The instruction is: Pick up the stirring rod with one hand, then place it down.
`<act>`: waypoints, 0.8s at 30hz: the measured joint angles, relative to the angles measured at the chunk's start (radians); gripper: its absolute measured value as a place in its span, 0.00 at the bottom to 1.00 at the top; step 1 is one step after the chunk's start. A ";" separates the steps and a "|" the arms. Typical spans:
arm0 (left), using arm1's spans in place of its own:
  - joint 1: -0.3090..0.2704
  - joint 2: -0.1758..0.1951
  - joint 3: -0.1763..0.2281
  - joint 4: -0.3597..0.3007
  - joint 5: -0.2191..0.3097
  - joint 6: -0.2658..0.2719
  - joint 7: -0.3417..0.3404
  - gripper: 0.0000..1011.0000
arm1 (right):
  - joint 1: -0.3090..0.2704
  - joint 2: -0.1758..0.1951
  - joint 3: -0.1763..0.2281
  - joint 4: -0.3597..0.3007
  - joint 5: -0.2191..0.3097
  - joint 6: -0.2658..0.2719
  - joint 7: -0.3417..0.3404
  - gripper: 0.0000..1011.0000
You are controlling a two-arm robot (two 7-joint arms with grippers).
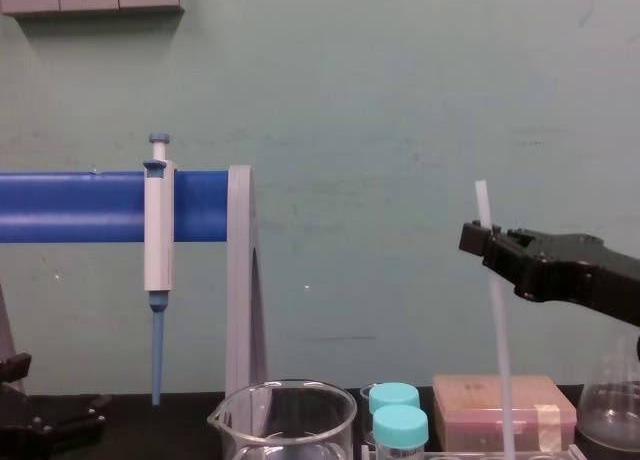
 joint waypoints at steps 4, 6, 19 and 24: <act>0.000 0.000 0.000 0.000 0.000 0.000 0.000 0.99 | 0.003 -0.008 0.000 0.018 -0.005 0.000 -0.001 0.07; 0.000 0.000 0.000 0.000 0.000 0.000 0.000 0.99 | 0.003 -0.012 0.000 0.025 -0.006 -0.001 -0.001 0.07; 0.000 0.000 0.000 0.000 0.000 0.000 0.000 0.99 | 0.007 -0.041 0.003 0.077 -0.004 -0.002 0.002 0.07; 0.000 0.000 0.000 0.000 0.000 0.000 0.000 0.99 | 0.009 -0.049 0.004 0.090 -0.003 -0.002 0.003 0.07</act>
